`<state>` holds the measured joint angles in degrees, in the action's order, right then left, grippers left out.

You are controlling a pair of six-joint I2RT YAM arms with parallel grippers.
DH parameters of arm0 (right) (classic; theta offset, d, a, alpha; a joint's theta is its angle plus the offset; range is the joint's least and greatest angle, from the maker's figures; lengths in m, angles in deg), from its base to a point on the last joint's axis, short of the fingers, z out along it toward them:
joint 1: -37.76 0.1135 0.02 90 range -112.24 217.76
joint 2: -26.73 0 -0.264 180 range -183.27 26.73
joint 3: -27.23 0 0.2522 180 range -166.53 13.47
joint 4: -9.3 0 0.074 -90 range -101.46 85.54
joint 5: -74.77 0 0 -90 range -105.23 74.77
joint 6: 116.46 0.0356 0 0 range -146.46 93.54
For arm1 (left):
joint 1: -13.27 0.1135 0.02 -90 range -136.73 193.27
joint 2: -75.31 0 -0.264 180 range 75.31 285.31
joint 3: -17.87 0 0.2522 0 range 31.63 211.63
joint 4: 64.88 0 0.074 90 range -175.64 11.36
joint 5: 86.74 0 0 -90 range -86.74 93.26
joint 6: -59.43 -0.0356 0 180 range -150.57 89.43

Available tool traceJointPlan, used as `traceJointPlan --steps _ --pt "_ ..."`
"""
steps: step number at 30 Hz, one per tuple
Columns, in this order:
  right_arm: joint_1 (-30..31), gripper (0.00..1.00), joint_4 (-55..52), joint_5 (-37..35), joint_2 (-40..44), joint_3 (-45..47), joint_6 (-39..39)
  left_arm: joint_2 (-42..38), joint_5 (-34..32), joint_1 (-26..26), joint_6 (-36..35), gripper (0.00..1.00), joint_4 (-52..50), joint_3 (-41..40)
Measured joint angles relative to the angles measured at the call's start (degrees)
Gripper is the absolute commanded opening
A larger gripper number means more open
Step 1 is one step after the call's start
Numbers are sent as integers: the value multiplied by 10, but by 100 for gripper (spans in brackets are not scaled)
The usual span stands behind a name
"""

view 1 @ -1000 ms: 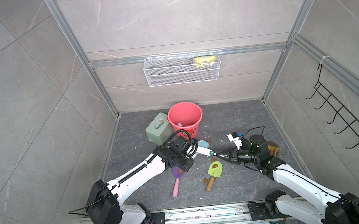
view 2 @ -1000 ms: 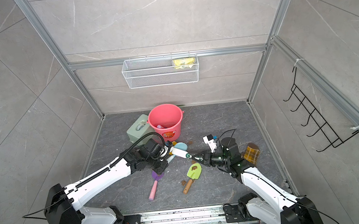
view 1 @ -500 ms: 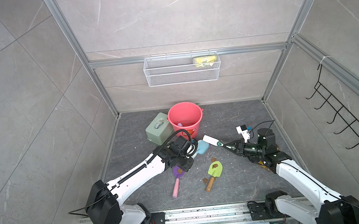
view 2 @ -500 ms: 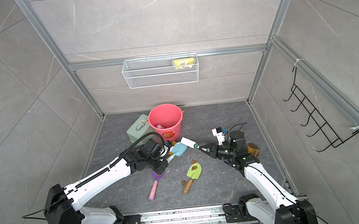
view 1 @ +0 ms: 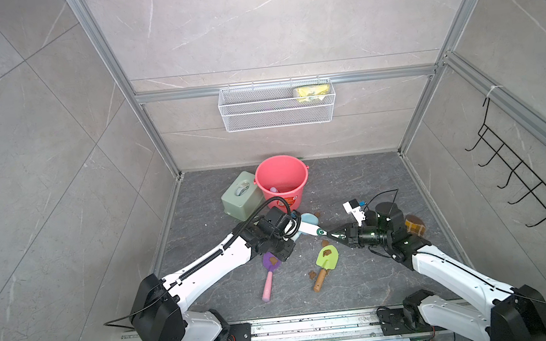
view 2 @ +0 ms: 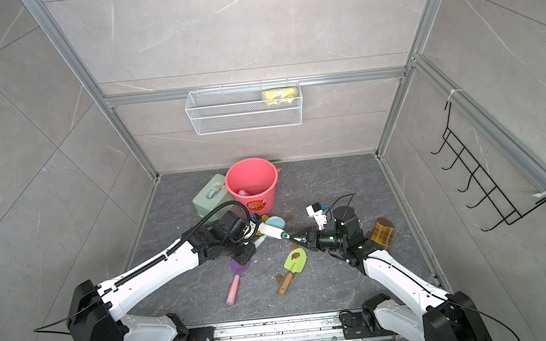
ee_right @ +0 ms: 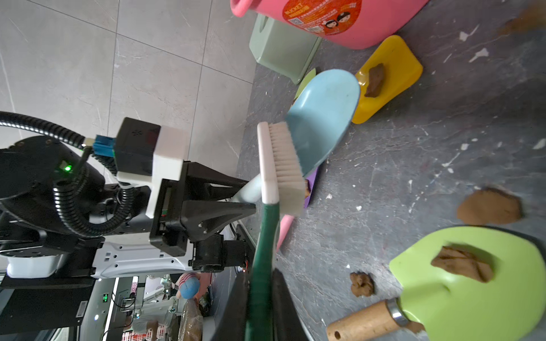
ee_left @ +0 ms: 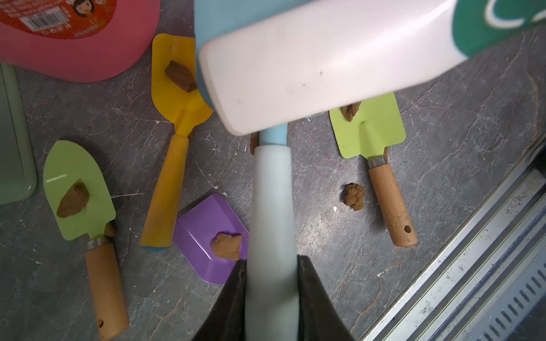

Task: Brush the soil off the hand trowel and place it into the bucket
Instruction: Brush off the soil from the hand trowel.

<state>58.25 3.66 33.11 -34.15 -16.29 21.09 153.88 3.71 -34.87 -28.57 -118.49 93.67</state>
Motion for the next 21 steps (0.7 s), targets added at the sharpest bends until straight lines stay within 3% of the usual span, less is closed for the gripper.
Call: traceJointPlan --steps 12,16,21 --pt "-105 0 -40 20 -22 -46 -43 -1 1 2 0 0 1 0" --pt "-90 0 -26 24 4 -42 -23 -4 1 2 0 0 2 0" --pt "-24 0 9 16 18 -17 5 -4 1 2 0 0 3 0"
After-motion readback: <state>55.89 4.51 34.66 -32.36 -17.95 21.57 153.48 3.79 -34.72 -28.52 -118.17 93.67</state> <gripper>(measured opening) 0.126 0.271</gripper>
